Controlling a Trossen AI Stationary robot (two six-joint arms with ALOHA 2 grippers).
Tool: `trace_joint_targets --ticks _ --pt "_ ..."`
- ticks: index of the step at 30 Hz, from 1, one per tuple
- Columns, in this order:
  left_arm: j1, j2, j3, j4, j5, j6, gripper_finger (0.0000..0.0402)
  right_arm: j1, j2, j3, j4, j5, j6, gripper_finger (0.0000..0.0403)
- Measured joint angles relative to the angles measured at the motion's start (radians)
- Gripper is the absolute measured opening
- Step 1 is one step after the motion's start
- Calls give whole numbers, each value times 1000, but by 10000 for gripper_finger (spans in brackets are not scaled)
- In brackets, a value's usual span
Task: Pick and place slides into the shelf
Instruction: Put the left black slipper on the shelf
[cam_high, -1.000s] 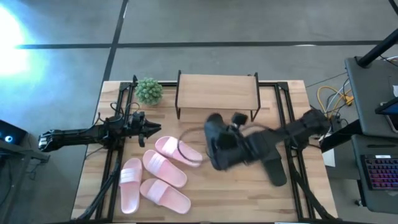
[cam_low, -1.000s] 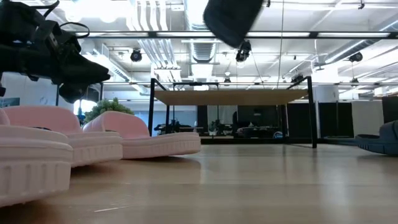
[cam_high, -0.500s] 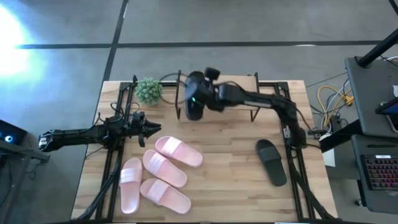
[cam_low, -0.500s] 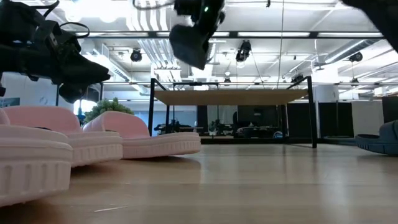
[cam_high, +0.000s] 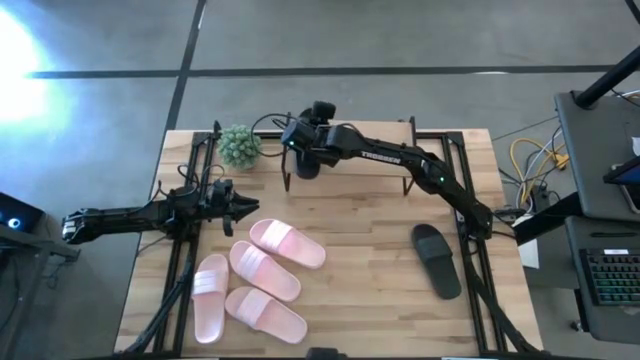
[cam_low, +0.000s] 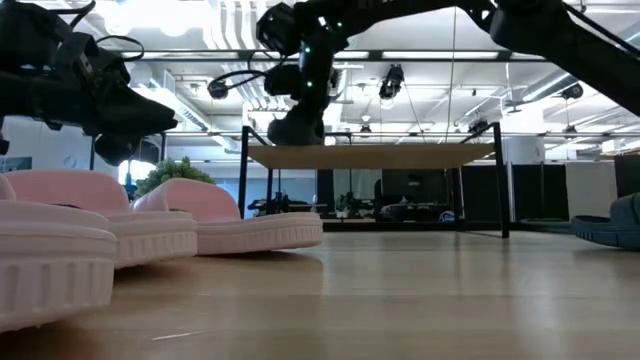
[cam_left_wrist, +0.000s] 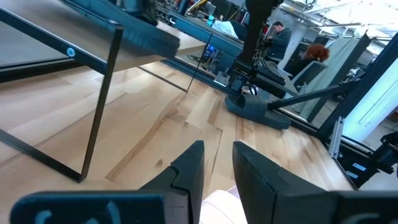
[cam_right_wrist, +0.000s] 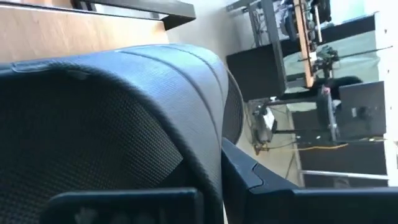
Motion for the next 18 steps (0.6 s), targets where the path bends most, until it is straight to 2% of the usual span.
trace_joint_targets --ticks 5,8,12,18 --pt "0 0 0 0 0 0 70 -10 -2 0 82 -24 -18 13" --pt "0 0 0 0 0 0 70 -16 -1 0 79 -72 -3 13" --pt "0 0 0 0 0 0 70 -15 6 -1 69 -76 54 16" --pt "0 0 0 0 0 0 70 -15 3 -1 44 -89 85 71"
